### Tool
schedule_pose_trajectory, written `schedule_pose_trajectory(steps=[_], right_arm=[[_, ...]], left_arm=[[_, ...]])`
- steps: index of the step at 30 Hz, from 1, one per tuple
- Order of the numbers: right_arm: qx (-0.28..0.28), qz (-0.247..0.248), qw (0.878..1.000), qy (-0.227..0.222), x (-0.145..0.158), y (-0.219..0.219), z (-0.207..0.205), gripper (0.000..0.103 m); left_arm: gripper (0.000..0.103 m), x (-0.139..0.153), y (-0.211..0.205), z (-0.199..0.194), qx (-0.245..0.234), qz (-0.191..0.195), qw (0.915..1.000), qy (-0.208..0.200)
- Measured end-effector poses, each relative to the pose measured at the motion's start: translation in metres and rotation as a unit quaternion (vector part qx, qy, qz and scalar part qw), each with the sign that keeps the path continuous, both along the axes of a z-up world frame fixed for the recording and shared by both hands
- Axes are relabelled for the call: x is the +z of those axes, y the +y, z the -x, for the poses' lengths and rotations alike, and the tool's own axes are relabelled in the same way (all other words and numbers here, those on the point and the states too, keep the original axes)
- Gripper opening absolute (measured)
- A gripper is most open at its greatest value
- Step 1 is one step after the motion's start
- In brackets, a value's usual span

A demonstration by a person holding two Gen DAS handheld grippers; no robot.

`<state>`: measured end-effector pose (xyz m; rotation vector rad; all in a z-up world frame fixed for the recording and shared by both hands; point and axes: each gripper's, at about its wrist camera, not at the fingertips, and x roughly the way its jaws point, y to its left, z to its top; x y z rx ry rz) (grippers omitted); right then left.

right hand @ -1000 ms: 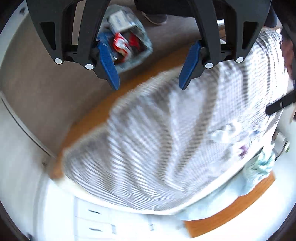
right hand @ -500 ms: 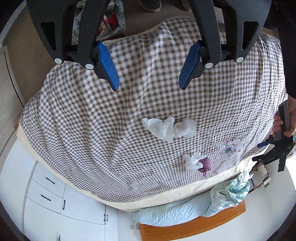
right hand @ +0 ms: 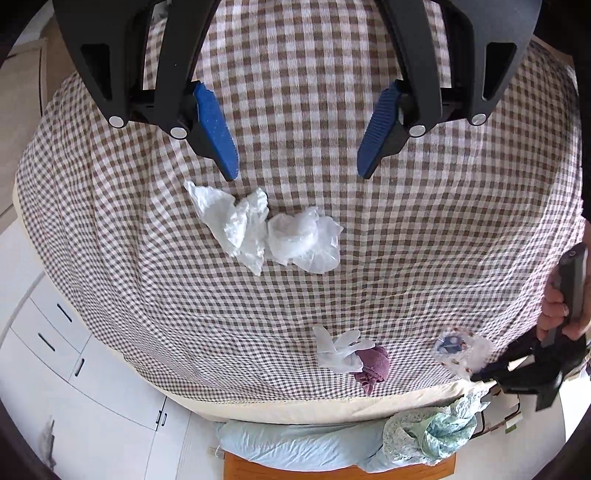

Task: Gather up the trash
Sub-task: 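Move both tools from the bin back over the bed, then grasp the clear plastic bottle with the left tool while the right grasps the plastic glove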

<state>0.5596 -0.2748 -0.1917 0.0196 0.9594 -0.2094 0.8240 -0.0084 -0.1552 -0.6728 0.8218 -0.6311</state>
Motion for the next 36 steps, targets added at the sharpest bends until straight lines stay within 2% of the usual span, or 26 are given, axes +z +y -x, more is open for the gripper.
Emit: schedule_pose_trajectory(steps=[2, 4, 6, 7, 10, 12, 16, 20, 22, 24, 27, 33, 36], right_arm=[[0.012, 0.018, 1.0, -0.005, -0.005, 0.005, -0.021, 0.064], [0.016, 0.061, 0.998, 0.004, -0.016, 0.011, -0.044, 0.063], [0.013, 0.102, 0.995, 0.015, -0.029, 0.017, -0.06, 0.04], [0.013, 0.105, 0.994, 0.027, -0.035, 0.018, -0.065, 0.032], [0.02, 0.09, 0.996, 0.008, -0.027, 0.02, -0.061, 0.025], [0.042, 0.025, 0.999, -0.022, -0.012, 0.019, -0.051, 0.023], [0.031, -0.071, 0.994, -0.071, 0.02, 0.0, -0.025, 0.023], [0.016, -0.066, 0.994, -0.081, 0.039, -0.011, -0.003, 0.023], [0.007, -0.049, 0.995, -0.083, 0.045, -0.018, 0.007, 0.023], [-0.007, -0.053, 0.995, -0.088, 0.049, -0.034, 0.02, 0.023], [-0.024, -0.053, 0.994, -0.097, 0.057, -0.052, 0.041, 0.023], [-0.048, -0.085, 0.987, -0.13, 0.07, -0.093, 0.098, 0.023], [-0.066, -0.113, 0.98, -0.152, 0.08, -0.119, 0.134, 0.023]], left_arm=[[0.0, 0.022, 0.009, 0.005, 0.004, 0.011, 0.9997, -0.022], [0.0, 0.043, 0.012, 0.013, 0.014, 0.0, 0.999, -0.043], [0.0, 0.057, 0.017, 0.019, 0.027, -0.004, 0.998, -0.057], [0.0, 0.062, 0.017, 0.022, 0.03, -0.005, 0.9977, -0.061], [0.0, 0.075, 0.014, 0.03, 0.022, -0.015, 0.997, -0.072], [0.0, 0.081, 0.008, 0.034, 0.022, -0.028, 0.9961, -0.08], [0.0, 0.086, -0.001, 0.039, 0.018, -0.052, 0.9943, -0.091], [0.0, 0.095, -0.009, 0.051, 0.018, -0.103, 0.9894, -0.101], [0.0, 0.101, -0.015, 0.061, 0.02, -0.14, 0.9837, -0.111], [0.0, 0.107, -0.024, 0.074, 0.008, -0.174, 0.9773, -0.122], [0.0, 0.115, -0.038, 0.095, -0.015, -0.203, 0.9696, -0.136], [0.0, 0.143, -0.056, 0.146, -0.01, -0.237, 0.9584, -0.159], [0.0, 0.157, -0.069, 0.189, -0.016, -0.225, 0.9607, -0.162]])
